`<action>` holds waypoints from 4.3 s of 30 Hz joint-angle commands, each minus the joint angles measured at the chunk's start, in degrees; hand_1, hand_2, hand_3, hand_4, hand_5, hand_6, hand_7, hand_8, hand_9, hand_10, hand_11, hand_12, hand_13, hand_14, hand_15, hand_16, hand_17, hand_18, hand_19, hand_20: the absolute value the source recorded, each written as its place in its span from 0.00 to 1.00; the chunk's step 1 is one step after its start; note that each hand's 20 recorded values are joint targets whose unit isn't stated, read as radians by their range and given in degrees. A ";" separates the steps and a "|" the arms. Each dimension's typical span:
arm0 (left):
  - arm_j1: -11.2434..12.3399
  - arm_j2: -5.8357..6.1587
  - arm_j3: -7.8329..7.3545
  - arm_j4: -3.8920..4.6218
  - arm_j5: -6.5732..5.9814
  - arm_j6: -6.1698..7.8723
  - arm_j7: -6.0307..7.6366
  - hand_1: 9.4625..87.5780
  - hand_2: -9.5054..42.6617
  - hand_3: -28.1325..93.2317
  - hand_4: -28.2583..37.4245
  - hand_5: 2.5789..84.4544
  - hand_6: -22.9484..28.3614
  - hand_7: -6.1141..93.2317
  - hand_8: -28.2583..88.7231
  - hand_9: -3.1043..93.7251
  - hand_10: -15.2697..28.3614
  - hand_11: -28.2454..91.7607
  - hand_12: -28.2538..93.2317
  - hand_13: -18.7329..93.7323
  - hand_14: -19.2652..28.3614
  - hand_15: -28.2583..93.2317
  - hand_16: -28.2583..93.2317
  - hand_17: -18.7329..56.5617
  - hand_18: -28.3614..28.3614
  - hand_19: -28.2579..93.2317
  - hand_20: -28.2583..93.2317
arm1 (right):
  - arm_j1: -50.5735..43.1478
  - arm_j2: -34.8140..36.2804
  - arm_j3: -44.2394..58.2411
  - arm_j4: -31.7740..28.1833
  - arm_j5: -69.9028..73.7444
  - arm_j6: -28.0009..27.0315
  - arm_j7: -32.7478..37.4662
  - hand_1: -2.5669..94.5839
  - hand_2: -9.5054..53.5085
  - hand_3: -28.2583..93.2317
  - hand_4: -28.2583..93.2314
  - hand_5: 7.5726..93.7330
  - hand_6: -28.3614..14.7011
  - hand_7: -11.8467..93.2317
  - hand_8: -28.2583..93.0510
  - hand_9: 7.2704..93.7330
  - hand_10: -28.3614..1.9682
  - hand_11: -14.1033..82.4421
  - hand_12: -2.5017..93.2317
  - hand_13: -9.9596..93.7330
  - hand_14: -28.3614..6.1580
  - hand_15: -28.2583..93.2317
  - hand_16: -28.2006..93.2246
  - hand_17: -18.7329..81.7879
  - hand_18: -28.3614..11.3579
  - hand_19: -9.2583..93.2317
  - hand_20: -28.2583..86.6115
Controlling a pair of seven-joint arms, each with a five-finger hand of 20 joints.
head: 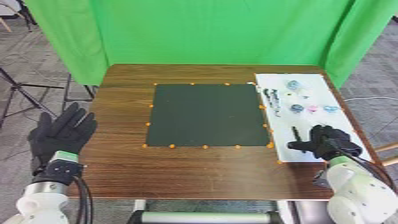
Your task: Arrange flowers
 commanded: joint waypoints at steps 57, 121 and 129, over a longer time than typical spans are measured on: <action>1.18 -0.41 0.89 -0.56 0.37 0.18 -1.14 0.26 0.51 0.83 0.00 0.57 0.60 0.23 0.15 0.48 0.69 0.46 0.32 0.45 0.74 0.64 0.15 0.20 0.73 0.56 0.31 | 0.65 2.24 -6.71 -0.05 -0.47 29.35 -3.34 0.38 0.00 0.96 0.28 0.82 0.55 0.59 0.44 1.00 0.68 0.40 0.55 0.96 0.60 0.58 0.55 0.72 0.18 1.00 0.60; -10.55 3.46 3.93 4.12 0.62 4.38 -1.97 0.26 0.53 0.84 0.00 0.57 0.61 0.23 0.15 0.50 0.69 0.46 0.32 0.47 0.74 0.64 0.15 0.21 0.73 0.56 0.31 | 35.31 -25.27 -45.16 25.38 -2.32 9.98 -8.43 0.39 0.00 0.95 0.28 0.80 0.54 0.61 0.45 0.98 0.66 0.42 0.57 0.93 0.60 0.64 0.56 0.73 0.22 1.00 0.69; -9.02 3.41 2.88 3.68 -0.07 4.06 -0.61 0.26 0.53 0.84 0.00 0.57 0.61 0.23 0.15 0.50 0.70 0.46 0.32 0.47 0.74 0.64 0.15 0.21 0.73 0.56 0.31 | 34.93 -25.26 -44.65 23.96 -1.21 2.97 -7.44 0.40 0.00 0.92 0.26 0.74 0.59 0.68 0.41 0.95 0.64 0.47 0.55 0.91 0.58 0.68 0.53 0.72 0.22 1.00 0.70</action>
